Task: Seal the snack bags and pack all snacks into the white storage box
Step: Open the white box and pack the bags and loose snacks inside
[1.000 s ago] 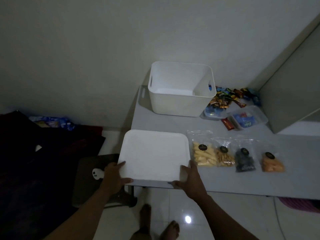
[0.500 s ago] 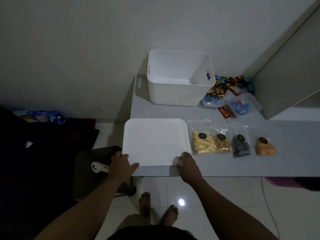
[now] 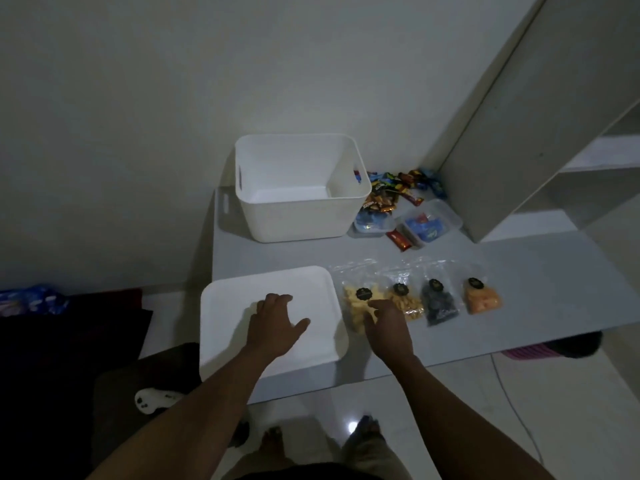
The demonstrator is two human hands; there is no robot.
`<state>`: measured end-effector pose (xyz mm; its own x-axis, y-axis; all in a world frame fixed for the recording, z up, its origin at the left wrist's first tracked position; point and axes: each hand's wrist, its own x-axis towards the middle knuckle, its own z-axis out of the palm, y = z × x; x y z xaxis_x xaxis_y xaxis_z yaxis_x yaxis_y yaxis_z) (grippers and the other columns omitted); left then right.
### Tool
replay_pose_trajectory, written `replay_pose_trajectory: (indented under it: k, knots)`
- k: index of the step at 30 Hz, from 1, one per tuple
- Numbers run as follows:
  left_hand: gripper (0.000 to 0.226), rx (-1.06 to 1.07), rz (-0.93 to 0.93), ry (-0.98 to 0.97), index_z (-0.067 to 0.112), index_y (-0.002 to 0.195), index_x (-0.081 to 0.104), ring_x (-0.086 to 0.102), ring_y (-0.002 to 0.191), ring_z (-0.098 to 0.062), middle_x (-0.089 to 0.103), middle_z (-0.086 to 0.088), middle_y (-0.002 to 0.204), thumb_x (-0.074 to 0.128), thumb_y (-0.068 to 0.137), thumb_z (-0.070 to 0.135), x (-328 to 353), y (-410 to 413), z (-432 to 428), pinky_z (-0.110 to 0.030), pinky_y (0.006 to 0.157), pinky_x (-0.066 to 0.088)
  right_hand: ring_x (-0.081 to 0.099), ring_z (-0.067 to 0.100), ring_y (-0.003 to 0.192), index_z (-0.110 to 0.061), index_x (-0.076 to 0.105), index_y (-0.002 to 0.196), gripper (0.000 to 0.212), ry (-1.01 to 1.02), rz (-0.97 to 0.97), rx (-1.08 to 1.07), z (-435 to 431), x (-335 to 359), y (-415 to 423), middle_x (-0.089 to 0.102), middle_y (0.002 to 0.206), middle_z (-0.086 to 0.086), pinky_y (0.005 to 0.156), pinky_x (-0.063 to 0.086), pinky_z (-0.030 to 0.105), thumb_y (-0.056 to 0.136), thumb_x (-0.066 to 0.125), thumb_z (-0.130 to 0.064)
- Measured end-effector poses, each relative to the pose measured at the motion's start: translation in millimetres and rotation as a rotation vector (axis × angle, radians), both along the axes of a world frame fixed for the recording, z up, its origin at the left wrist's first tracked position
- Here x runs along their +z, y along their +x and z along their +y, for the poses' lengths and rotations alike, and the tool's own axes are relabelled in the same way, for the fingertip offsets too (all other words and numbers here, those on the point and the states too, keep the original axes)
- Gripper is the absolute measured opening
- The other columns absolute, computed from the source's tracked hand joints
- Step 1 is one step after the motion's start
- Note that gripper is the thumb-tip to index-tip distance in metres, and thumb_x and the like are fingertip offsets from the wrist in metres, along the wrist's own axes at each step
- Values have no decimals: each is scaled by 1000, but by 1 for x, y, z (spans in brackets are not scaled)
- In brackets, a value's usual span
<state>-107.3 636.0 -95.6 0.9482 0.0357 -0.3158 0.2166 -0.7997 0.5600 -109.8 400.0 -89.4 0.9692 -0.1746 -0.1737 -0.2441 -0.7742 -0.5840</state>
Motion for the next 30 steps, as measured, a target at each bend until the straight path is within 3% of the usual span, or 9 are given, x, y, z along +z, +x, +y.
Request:
replay_pose_trajectory:
  k: [5, 9, 13, 16, 20, 25, 28, 30]
  knots:
    - [72, -138, -37, -18, 21, 141, 44, 42, 129, -27, 46, -4, 140, 67, 82, 54, 10, 44, -81, -41, 102, 41, 66, 26, 98, -6, 67, 113, 23, -15, 6, -89, -62, 14, 35, 70, 110, 13, 77, 44, 24, 91, 60, -10]
    - [83, -165, -7, 3, 23, 149, 29, 38, 133, -30, 43, -6, 145, 65, 82, 56, 11, 72, -150, -44, 103, 40, 63, 33, 108, -1, 63, 120, 30, -60, 106, -87, -106, 15, 66, 65, 119, 18, 85, 49, 34, 91, 59, -7]
    - [95, -138, 120, 161, 24, 154, 11, 36, 136, -37, 35, -11, 152, 61, 82, 61, 0, 81, -203, -52, 108, 36, 65, 28, 97, -12, 63, 112, 29, -141, 252, 108, -134, 4, 93, 64, 112, 11, 75, 54, 34, 85, 65, -22]
    - [100, -109, 154, 313, 23, 155, 3, 36, 135, -40, 32, -14, 152, 56, 82, 66, -6, 82, -227, -53, 108, 35, 64, 23, 97, -21, 55, 116, 48, -158, 389, 296, -144, -12, 111, 62, 116, 8, 78, 53, 33, 75, 66, -43]
    - [90, -38, 140, 448, 21, 155, 2, 42, 129, -40, 36, -16, 147, 59, 88, 41, -6, 84, -243, -53, 103, 43, 55, 31, 115, -21, 39, 140, 75, -134, 429, 367, -141, -7, 111, 43, 132, 12, 91, 49, 40, 77, 76, -38]
    - [100, 52, 167, 275, 34, 155, -1, 40, 128, -39, 27, -12, 151, 68, 84, 18, -9, 84, -239, -50, 97, 48, 56, 31, 119, -18, 34, 146, 73, 49, 406, 365, -142, -12, 113, 48, 136, 16, 99, 51, 43, 85, 73, -26]
    - [95, 71, 38, 142, 40, 154, 10, 37, 136, -36, 13, -9, 160, 64, 84, 4, -8, 83, -233, -42, 98, 50, 58, 24, 117, -11, 40, 141, 61, 109, 375, 362, -146, -10, 118, 57, 131, 13, 101, 48, 33, 89, 69, -19]
    - [89, 65, -43, 125, 38, 152, 22, 32, 142, -34, 8, -8, 163, 65, 84, 1, -9, 82, -228, -39, 101, 50, 58, 23, 116, -8, 46, 136, 50, 142, 336, 342, -150, -5, 122, 58, 128, 12, 95, 43, 24, 91, 65, -13]
